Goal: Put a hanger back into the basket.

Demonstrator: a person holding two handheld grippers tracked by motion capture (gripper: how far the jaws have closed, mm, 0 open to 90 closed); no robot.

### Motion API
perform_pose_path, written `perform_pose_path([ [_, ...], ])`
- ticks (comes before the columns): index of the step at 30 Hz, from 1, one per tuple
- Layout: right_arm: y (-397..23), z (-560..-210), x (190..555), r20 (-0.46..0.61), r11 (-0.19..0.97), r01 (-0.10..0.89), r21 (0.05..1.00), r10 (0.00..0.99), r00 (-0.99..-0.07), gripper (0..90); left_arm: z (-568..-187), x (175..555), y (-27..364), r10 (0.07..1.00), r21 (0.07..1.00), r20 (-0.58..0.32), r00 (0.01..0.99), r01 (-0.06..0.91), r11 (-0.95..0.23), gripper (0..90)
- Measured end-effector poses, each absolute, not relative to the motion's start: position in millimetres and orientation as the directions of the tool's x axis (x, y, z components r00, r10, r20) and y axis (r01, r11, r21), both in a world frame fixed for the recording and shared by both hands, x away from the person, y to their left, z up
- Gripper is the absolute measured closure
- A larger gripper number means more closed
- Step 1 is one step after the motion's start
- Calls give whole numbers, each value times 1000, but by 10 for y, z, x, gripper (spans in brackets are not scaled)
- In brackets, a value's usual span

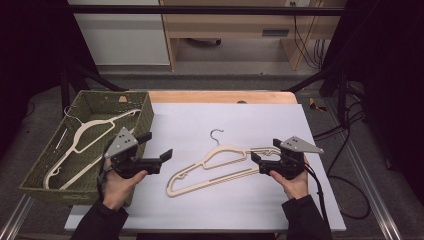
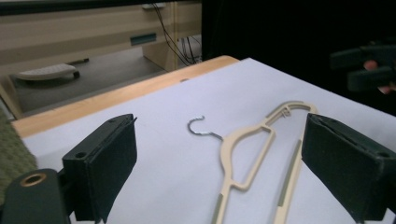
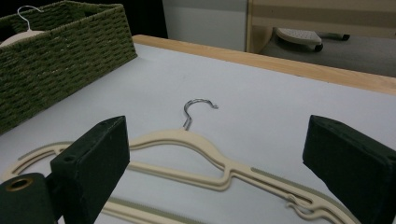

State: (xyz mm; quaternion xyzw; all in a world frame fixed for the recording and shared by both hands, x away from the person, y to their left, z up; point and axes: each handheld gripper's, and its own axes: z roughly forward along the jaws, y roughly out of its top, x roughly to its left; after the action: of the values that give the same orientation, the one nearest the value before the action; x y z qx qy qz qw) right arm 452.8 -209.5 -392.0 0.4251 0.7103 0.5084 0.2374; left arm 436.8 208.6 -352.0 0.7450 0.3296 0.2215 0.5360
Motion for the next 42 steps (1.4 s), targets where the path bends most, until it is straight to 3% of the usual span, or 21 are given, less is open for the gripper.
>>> perform_pose_path([
  [12, -1695, -3901, 4896, 91, 151, 398, 905, 845, -527, 104, -3905, 4376, 1893, 688, 907, -48, 725, 319, -273, 69],
  [19, -1392, -3987, 5170, 76, 193, 442, 876, 850, -521, 168, -4043, 4363, 1922, 680, 891, -54, 731, 343, -298, 43],
  [31, -966, -4338, 5584, 60, 256, 533, 807, 861, -504, 305, -4121, 4397, 1934, 677, 884, -58, 734, 353, -307, 37],
  [42, -847, -4627, 5825, 39, 304, 593, 746, 869, -494, 526, -4138, 4421, 1961, 682, 881, -62, 729, 361, -306, 40],
])
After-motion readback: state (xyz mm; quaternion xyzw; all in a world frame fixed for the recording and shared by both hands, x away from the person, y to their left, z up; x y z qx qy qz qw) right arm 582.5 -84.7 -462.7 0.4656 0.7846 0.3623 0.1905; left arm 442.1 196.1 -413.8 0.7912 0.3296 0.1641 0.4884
